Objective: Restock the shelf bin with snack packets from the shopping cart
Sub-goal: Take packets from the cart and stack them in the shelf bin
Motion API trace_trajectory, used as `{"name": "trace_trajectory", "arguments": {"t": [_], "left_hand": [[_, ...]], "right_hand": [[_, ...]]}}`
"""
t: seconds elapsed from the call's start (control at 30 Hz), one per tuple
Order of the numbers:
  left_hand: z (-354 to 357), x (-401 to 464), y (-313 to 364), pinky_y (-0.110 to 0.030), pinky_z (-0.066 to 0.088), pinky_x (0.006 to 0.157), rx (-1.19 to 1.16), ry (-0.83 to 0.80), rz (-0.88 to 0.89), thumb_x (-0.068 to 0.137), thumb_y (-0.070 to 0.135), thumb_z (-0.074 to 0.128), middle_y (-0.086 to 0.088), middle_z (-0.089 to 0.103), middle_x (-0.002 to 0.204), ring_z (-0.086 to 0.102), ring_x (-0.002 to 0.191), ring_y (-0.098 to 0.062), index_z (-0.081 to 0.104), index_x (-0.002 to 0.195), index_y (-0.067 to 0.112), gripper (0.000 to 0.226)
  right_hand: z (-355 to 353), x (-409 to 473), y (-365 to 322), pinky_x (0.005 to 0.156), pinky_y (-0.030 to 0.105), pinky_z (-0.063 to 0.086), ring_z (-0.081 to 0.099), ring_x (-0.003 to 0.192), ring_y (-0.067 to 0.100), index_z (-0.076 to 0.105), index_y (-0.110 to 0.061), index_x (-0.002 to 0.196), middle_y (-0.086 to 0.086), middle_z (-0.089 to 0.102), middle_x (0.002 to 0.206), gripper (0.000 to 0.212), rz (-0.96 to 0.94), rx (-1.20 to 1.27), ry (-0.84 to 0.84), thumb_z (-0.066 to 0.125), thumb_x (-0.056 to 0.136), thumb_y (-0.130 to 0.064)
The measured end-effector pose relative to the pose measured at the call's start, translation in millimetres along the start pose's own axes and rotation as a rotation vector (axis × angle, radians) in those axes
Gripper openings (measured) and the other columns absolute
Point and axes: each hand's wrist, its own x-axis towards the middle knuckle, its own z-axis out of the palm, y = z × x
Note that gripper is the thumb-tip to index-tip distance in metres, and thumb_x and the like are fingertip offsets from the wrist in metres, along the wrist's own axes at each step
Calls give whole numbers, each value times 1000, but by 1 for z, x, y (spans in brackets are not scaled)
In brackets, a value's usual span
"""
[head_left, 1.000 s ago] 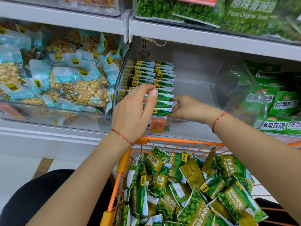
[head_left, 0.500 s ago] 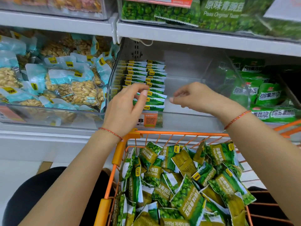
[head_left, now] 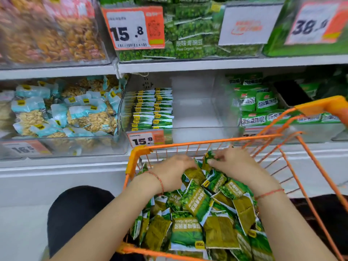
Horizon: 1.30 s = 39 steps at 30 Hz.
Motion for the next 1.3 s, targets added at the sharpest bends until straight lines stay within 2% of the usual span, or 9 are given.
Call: {"name": "trace_trajectory", "arguments": {"t": [0.3, 0.4, 0.47, 0.67, 0.8, 0.9, 1.0, 1.1, 1.3], "left_hand": [[5, -2, -4, -23, 35, 104, -374, 206, -74, 88, 24, 66, 2, 59, 130, 52, 121, -13, 68, 114, 18, 27], [0, -10, -7, -26, 50, 71, -595, 236, -105, 88, 28, 66, 11, 67, 77, 61, 72, -3, 66, 80, 17, 13], [-2, -12, -10, -22, 31, 51, -659, 268, -154, 87, 31, 66, 11, 44, 51, 41, 46, -3, 47, 60, 17, 36], [0, -14, -11, -24, 25, 52, -692, 119, -207, 80, 36, 72, 4, 34, 55, 34, 50, -8, 48, 62, 11, 40], [5, -12, -8, -30, 38, 67, -735, 106, -171, 74, 47, 74, -16, 64, 71, 52, 67, -16, 70, 76, 10, 37], [5, -13, -7, -27, 32, 60, -681, 149, -174, 83, 33, 72, -10, 55, 64, 46, 60, -15, 69, 76, 4, 30], [1, -13, -9, -22, 25, 49, -689, 237, -170, 83, 30, 72, 3, 38, 50, 32, 45, -7, 53, 57, 4, 42], [-5, -15, -11, -19, 28, 51, -823, 300, -168, 78, 36, 76, 8, 38, 48, 36, 46, -7, 53, 51, 8, 45], [-5, -18, -12, -18, 42, 60, -1020, 392, -122, 80, 17, 75, 1, 60, 62, 52, 58, -7, 66, 72, 4, 17]], "right_hand": [[20, 12, 7, 76, 42, 57, 70, 85, 27, 58, -9, 116, 13, 68, 102, 28, 31, 367, -100, 41, 100, -25], [24, 11, 6, 69, 36, 57, 70, 79, 22, 51, -9, 128, 11, 69, 100, 38, 20, 369, -131, 53, 95, -28], [25, 9, 4, 73, 37, 58, 69, 79, 23, 49, -13, 132, 10, 69, 101, 45, 20, 311, -102, 56, 92, -33], [15, -2, -7, 71, 33, 55, 64, 75, 23, 67, -19, 89, 10, 70, 92, 19, -53, 305, -140, 49, 95, -17], [10, -5, -12, 70, 29, 54, 64, 80, 22, 67, -23, 114, 11, 68, 100, 44, -78, 391, -254, 38, 91, 1], [10, -2, -11, 67, 23, 52, 64, 87, 19, 67, -19, 112, 11, 68, 103, 41, -88, 524, -273, 40, 91, 3], [8, 2, -6, 60, 24, 49, 64, 74, 12, 66, -18, 85, 5, 70, 89, 29, -48, 749, -32, 45, 91, 1], [3, 2, -7, 77, 34, 53, 64, 91, 17, 68, -24, 80, 1, 71, 92, 27, -69, 898, 185, 49, 95, -12], [2, -13, -18, 86, 29, 50, 58, 110, 18, 55, -23, 117, -4, 62, 114, 55, -134, 929, -231, 60, 77, -60]]}}
